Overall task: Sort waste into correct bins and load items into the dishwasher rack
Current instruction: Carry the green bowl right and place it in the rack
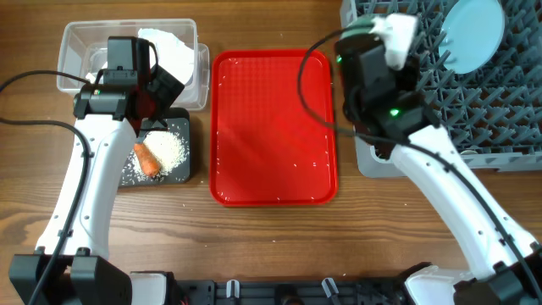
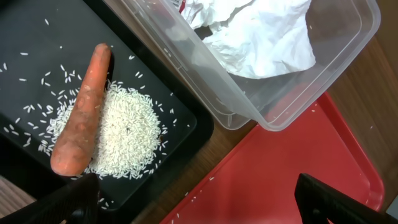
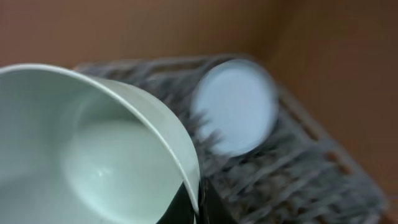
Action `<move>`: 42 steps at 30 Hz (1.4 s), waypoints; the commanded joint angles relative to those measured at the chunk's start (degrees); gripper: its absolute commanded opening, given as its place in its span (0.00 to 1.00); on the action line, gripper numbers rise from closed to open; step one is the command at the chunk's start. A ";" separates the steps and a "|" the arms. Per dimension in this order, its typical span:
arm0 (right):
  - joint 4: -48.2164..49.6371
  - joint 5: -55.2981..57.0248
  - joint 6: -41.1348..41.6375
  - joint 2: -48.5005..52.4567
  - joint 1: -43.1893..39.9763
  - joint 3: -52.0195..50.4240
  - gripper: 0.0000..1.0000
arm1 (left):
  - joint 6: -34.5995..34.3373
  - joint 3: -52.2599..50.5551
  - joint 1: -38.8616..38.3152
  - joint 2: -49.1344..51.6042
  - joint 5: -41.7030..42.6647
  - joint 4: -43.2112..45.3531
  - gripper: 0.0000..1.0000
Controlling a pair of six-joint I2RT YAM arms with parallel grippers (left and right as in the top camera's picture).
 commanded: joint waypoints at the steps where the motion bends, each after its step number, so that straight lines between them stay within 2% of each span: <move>1: 4.85 10.27 -5.68 2.89 -6.38 -0.09 0.04 | -0.57 -0.15 0.11 0.48 -0.13 0.13 1.00; 8: 8.55 10.32 -22.84 9.70 -13.27 -0.09 0.04 | -0.55 -0.15 0.11 0.48 -0.13 0.13 1.00; 17: 8.33 11.13 -34.69 18.53 -13.44 -0.09 0.07 | -0.57 -0.15 0.11 0.48 -0.13 0.13 1.00; 20: 8.46 16.55 -35.15 20.90 -13.46 -0.09 0.06 | -0.57 -0.15 0.11 0.48 -0.13 0.13 1.00; 28: 8.41 19.28 -35.69 21.31 -13.46 -0.09 0.04 | -0.57 -0.15 0.11 0.48 -0.13 0.13 1.00; 42: 8.09 17.16 -34.23 21.33 -13.44 -4.68 0.04 | -0.57 -0.15 0.11 0.48 -0.13 0.13 1.00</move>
